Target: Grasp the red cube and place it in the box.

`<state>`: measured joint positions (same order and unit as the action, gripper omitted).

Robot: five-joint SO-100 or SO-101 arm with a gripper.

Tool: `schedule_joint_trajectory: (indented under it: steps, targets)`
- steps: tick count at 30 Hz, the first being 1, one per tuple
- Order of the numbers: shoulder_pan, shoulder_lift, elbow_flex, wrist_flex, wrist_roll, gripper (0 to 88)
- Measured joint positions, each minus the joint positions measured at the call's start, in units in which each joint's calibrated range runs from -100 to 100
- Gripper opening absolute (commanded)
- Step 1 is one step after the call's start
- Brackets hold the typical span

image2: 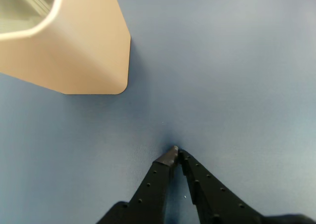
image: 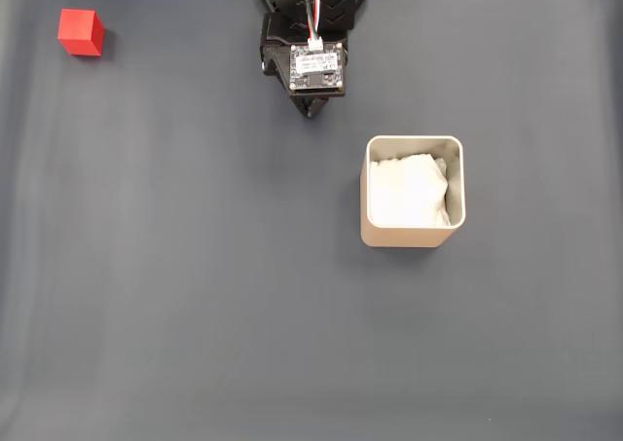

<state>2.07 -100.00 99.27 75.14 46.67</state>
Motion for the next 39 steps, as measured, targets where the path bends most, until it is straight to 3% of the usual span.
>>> schedule_joint_trajectory:
  steps: [15,27,39]
  targets:
    - [0.0,0.0,0.0,0.0,0.0,0.3]
    - [-0.8,0.0,0.0,-0.9,-2.9,0.3]
    - [-1.1,0.6,-0.2,-23.2,-4.2,0.3]
